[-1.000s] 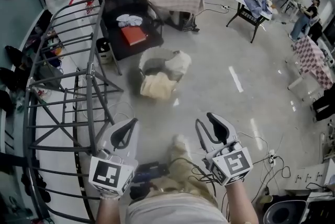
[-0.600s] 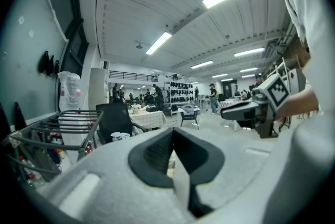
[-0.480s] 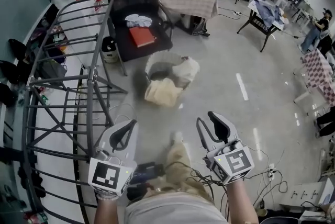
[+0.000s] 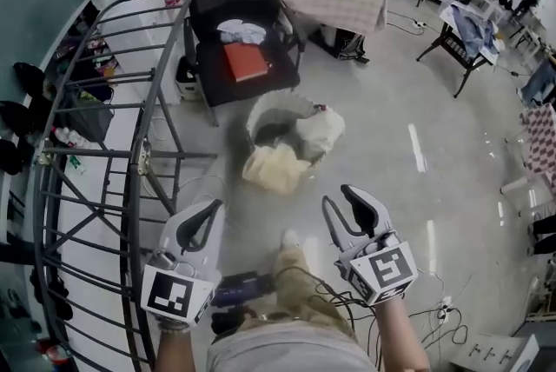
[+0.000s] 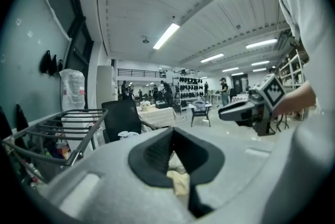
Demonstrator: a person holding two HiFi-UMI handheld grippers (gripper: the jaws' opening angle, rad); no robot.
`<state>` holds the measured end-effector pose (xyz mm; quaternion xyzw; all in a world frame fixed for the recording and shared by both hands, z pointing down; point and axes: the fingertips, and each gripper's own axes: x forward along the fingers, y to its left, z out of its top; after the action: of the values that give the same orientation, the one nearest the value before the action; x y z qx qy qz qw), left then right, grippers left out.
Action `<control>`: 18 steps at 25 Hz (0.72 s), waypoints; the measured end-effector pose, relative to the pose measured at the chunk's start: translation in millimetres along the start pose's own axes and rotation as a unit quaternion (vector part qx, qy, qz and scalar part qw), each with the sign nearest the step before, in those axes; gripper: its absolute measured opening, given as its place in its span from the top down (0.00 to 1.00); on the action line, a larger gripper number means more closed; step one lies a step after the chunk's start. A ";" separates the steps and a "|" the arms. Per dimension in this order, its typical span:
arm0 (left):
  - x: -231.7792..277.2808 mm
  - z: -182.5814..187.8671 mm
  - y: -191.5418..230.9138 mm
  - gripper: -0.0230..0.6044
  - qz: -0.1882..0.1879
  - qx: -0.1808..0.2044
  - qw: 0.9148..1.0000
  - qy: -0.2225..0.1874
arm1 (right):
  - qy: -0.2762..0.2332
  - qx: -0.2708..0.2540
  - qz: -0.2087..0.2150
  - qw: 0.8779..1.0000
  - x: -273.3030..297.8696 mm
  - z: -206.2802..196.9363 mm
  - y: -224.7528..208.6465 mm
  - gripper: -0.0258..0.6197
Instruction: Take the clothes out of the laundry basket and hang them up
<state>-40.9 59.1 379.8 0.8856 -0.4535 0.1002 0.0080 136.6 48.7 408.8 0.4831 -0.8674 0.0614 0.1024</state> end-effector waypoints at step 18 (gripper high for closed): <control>137.2 -37.7 53.8 0.97 0.077 -0.029 0.992 0.092 | 0.080 -0.012 0.109 0.991 145.8 -39.5 -110.6 0.76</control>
<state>-12.6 -78.6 437.9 0.8345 -0.5205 0.1679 0.0674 160.7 -121.7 482.5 0.3778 -0.9047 0.1005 0.1696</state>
